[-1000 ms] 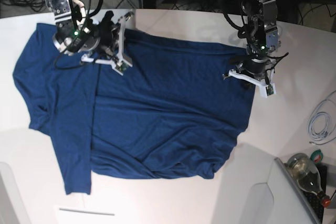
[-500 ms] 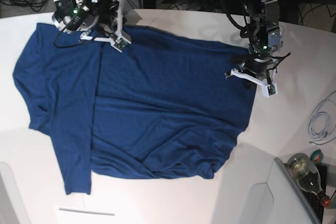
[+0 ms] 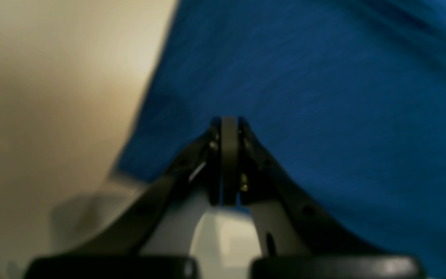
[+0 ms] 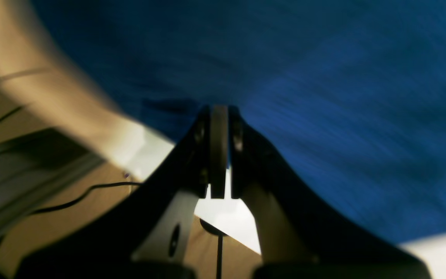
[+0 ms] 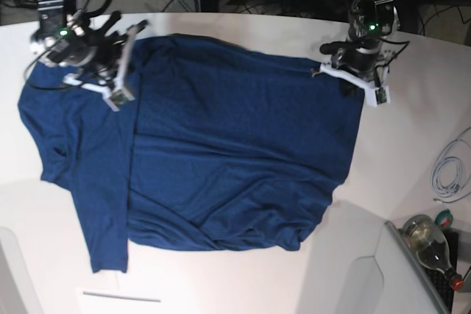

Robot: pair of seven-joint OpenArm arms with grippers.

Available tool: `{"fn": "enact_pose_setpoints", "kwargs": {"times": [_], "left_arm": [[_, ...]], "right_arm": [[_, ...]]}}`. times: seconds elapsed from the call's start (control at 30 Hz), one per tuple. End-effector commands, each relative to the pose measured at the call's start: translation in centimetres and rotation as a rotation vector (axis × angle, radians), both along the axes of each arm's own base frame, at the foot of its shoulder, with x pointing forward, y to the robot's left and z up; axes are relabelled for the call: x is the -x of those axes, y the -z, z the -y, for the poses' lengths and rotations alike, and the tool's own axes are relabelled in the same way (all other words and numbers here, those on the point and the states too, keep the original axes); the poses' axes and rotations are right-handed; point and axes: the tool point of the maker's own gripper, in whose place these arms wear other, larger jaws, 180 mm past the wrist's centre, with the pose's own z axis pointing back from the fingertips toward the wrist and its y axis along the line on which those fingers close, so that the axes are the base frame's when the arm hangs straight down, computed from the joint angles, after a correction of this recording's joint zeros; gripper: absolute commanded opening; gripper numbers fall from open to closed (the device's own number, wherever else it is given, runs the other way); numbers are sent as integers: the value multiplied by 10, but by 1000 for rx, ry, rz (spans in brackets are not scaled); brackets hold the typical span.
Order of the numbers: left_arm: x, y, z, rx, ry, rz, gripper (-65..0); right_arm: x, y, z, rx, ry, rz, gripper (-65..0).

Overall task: Layout the t-shirt on the table in an organized manner, then fold the t-shirt properly
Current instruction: 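Grasp the shirt's shoulder corners with both grippers, then pull the held corners apart with both grippers to stretch the shirt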

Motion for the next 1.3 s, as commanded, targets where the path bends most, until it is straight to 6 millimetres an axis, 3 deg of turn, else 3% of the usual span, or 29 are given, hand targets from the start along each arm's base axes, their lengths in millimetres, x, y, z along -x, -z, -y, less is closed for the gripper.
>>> {"fn": "enact_pose_setpoints", "kwargs": {"times": [0.0, 0.13, 0.27, 0.37, 0.47, 0.63, 0.8, 0.93, 1.07, 1.13, 1.2, 1.27], "left_arm": [[0, 1, -4, -4, -5, 5, -650], [19, 18, -28, -17, -63, -53, -650], [27, 19, -36, -25, -82, -64, -650], [29, 19, -37, -27, -83, -67, -650], [24, 14, -36, -30, -80, -50, -650], [3, -18, -28, -37, -69, 46, -650], [-4, -45, -27, -59, -54, 112, -650], [12, -52, -25, -11, -78, 124, -650], [50, -54, -56, 127, -256, 143, -650], [67, -54, -69, 137, -306, 134, -650], [78, -48, -75, 139, -329, 115, -454], [87, -38, -79, 142, -346, 87, -316]], "right_arm": [[-11, -9, 10, -15, 41, 52, -635], [-15, 3, 72, 10, 246, 52, -635], [-6, 41, 112, 6, 361, -64, -635], [-1, 61, 122, -23, 394, -95, -635], [2, 64, 127, -18, 398, -106, -635], [-2, 45, 130, 16, 376, -50, -632], [-3, 10, 131, 92, 332, -1, -630], [-8, -25, 150, 114, 428, 111, -627], [-1, -36, 176, 136, 527, 144, -611], [3, -37, 181, 138, 531, 145, -539], [4, -37, 180, 133, 505, 143, -411], [6, -37, 181, 130, 524, 144, -281]]}}
